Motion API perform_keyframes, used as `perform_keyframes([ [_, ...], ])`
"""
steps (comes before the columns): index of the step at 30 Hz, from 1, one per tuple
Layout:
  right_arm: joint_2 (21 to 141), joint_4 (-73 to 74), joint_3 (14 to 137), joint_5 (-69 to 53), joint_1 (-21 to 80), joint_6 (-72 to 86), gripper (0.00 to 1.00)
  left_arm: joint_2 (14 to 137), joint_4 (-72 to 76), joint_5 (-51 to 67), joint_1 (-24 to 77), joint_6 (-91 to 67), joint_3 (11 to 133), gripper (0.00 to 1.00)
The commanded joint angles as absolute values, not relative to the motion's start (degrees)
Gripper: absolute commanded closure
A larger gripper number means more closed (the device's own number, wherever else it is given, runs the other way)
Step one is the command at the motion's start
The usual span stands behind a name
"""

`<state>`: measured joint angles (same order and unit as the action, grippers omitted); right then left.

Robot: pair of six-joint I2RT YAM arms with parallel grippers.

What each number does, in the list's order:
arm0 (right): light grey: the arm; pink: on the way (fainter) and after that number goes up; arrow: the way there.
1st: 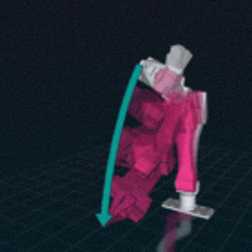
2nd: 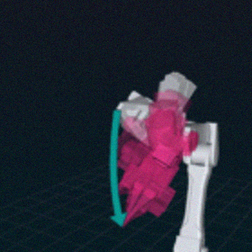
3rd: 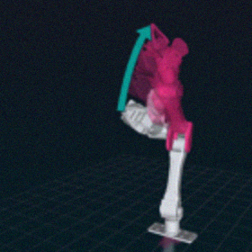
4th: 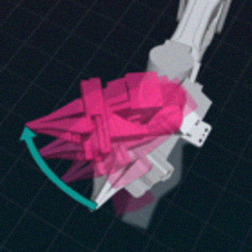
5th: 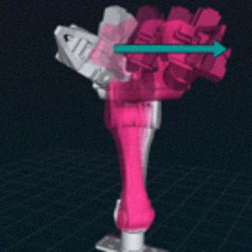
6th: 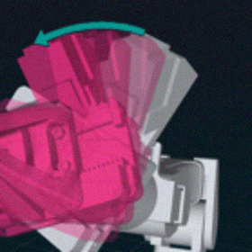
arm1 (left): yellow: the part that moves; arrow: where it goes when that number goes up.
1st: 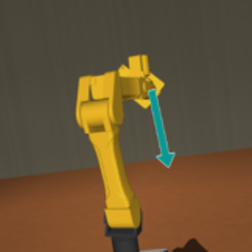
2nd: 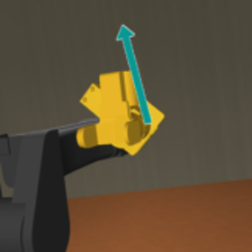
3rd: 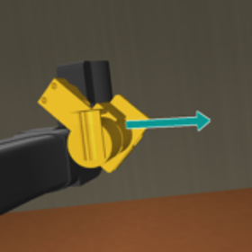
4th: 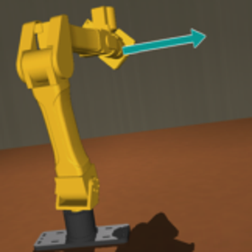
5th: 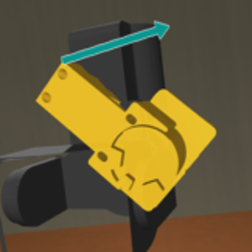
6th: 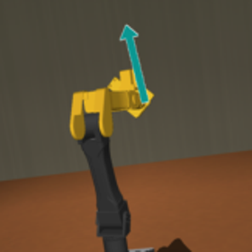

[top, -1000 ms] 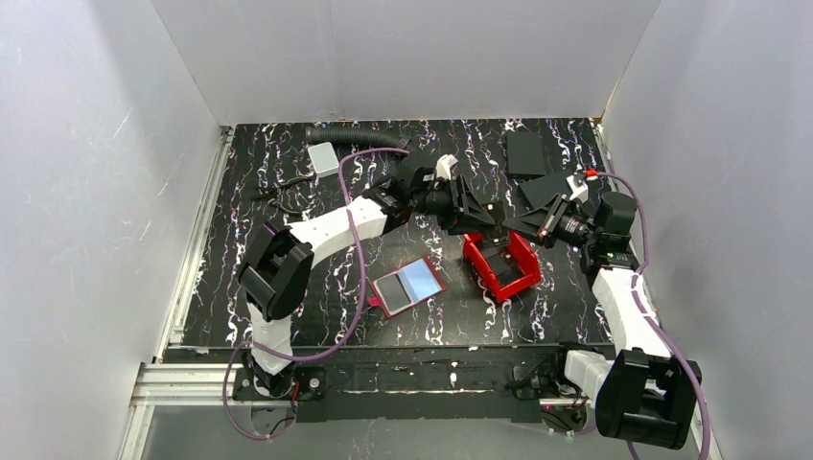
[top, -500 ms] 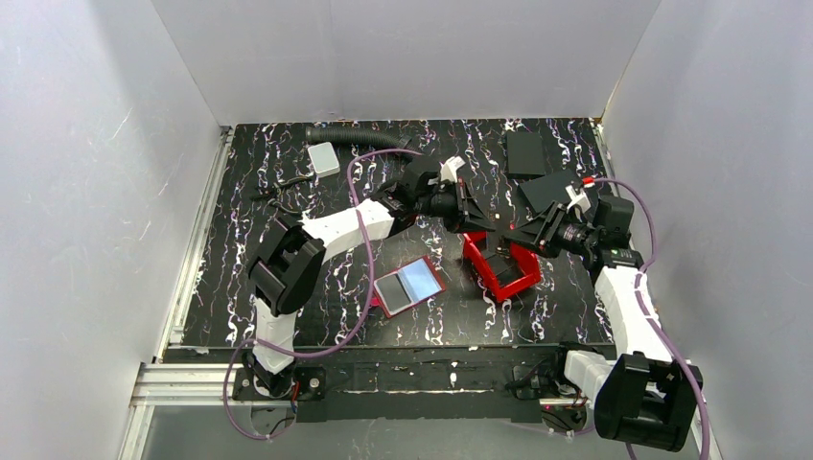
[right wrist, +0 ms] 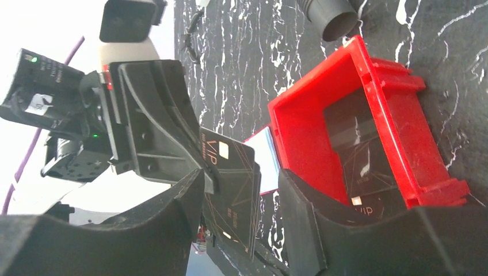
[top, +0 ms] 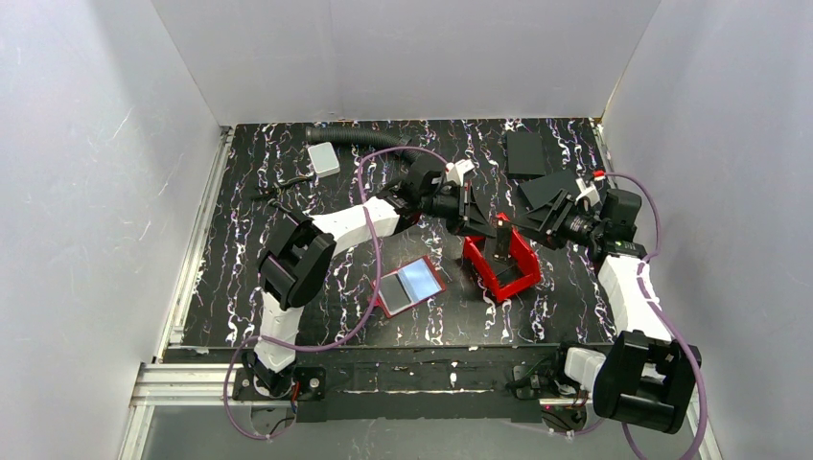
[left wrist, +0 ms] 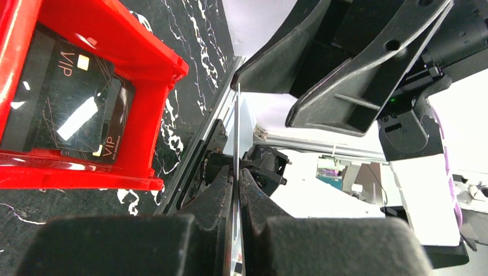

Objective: Put the credit cards into the card holder
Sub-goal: Place the credit card in the storage box.

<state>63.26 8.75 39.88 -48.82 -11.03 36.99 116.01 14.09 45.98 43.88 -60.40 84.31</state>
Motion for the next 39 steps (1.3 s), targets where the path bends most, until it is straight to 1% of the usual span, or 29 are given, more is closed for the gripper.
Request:
perform_keyframes([
  [1, 64.9, 1.4, 40.9, -52.2, -11.2, 38.5, 0.44, 115.9, 14.7, 51.0, 43.9, -59.4, 87.0, 1.0],
  [3, 65.7, -0.8, 40.4, -52.6, -11.2, 39.3, 0.5, 115.9, 14.8, 51.0, 44.0, -59.5, 86.7, 1.0],
  [6, 65.9, -3.1, 39.6, -53.1, -11.2, 40.7, 0.55, 115.6, 14.8, 51.3, 44.0, -59.5, 86.4, 1.0],
  [12, 67.0, -4.2, 38.5, -53.8, -11.2, 40.7, 0.56, 115.8, 15.0, 52.1, 44.3, -59.7, 86.9, 1.0],
  [16, 67.6, -5.8, 37.7, -54.4, -11.2, 41.5, 0.6, 116.0, 15.4, 52.4, 44.4, -59.9, 86.9, 1.0],
  [23, 68.4, -7.5, 37.0, -55.3, -11.2, 42.4, 0.59, 116.5, 15.6, 52.6, 44.6, -60.6, 87.5, 1.0],
  [24, 68.3, -8.0, 36.9, -55.4, -11.2, 42.7, 0.6, 116.7, 15.7, 52.6, 44.6, -60.8, 87.6, 1.0],
  [27, 67.7, -8.8, 36.8, -55.7, -11.1, 43.5, 0.7, 117.1, 15.8, 52.6, 44.7, -61.2, 87.7, 1.0],
  [28, 67.6, -8.8, 36.7, -55.8, -11.1, 43.6, 0.71, 117.2, 15.8, 52.6, 44.7, -61.2, 87.7, 1.0],
  [34, 67.4, -9.2, 36.7, -56.1, -11.0, 43.9, 0.73, 117.2, 15.9, 52.6, 44.9, -61.5, 87.7, 1.0],
  [37, 67.2, -9.5, 36.6, -56.4, -10.9, 44.4, 0.81, 117.3, 15.9, 52.6, 44.8, -61.6, 87.7, 1.0],
  [39, 67.0, -9.7, 36.5, -56.5, -10.8, 44.6, 0.85, 117.3, 15.9, 52.4, 44.8, -61.7, 87.7, 1.0],
])
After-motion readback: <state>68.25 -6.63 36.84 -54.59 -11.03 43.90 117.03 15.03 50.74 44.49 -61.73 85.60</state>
